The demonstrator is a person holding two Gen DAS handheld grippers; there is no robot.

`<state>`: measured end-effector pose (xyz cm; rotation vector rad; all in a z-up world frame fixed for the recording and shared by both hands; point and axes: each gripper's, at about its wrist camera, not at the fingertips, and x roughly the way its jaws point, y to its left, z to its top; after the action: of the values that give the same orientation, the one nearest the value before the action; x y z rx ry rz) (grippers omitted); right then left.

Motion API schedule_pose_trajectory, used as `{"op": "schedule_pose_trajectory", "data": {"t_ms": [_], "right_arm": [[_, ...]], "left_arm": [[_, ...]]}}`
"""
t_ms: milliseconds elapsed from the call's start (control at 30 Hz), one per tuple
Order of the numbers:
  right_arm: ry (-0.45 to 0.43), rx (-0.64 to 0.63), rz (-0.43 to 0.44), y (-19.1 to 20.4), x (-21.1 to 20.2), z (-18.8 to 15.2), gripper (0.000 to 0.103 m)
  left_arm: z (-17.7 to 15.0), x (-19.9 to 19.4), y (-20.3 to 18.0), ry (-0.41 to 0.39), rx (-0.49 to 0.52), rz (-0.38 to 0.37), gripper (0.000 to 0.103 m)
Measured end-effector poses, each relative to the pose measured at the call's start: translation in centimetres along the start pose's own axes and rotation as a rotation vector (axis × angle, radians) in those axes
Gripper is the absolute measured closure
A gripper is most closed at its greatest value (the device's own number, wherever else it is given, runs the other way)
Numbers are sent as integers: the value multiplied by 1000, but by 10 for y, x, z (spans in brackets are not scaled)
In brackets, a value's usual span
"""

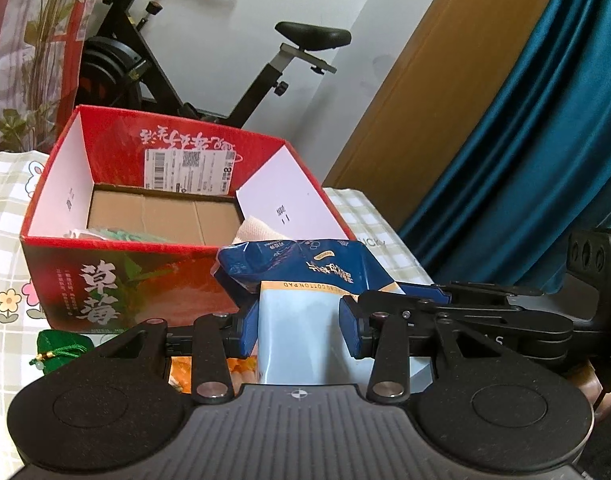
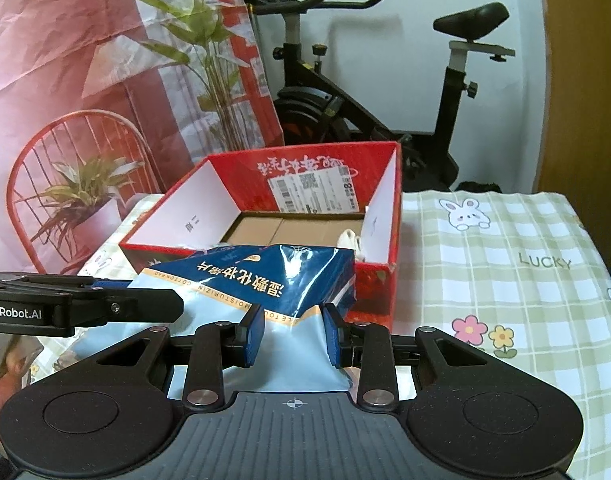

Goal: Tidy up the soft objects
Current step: 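Lift the blue snack bag with both grippers and carry it over the red box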

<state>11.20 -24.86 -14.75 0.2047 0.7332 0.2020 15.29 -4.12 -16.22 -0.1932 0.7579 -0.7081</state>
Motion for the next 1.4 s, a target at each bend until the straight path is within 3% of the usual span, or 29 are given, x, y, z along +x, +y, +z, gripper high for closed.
{"op": "schedule_pose_trajectory", "data": {"t_ms": [500,800,1000,1400], "right_arm": [[-34,-44,34,27,4,24,72],[-62,-73,57,33,20,51,72],[-90,-79,60,32,53,81,72],[-19,-114,46,25,136,101,72]], "left_arm": [[11,-24,14,-62,-16,12,59],[37,-22,28,-100,-18,36,59],[63,-3,48,-110,-23,86,59],[85,35,85,-57,-58,152,60]]}}
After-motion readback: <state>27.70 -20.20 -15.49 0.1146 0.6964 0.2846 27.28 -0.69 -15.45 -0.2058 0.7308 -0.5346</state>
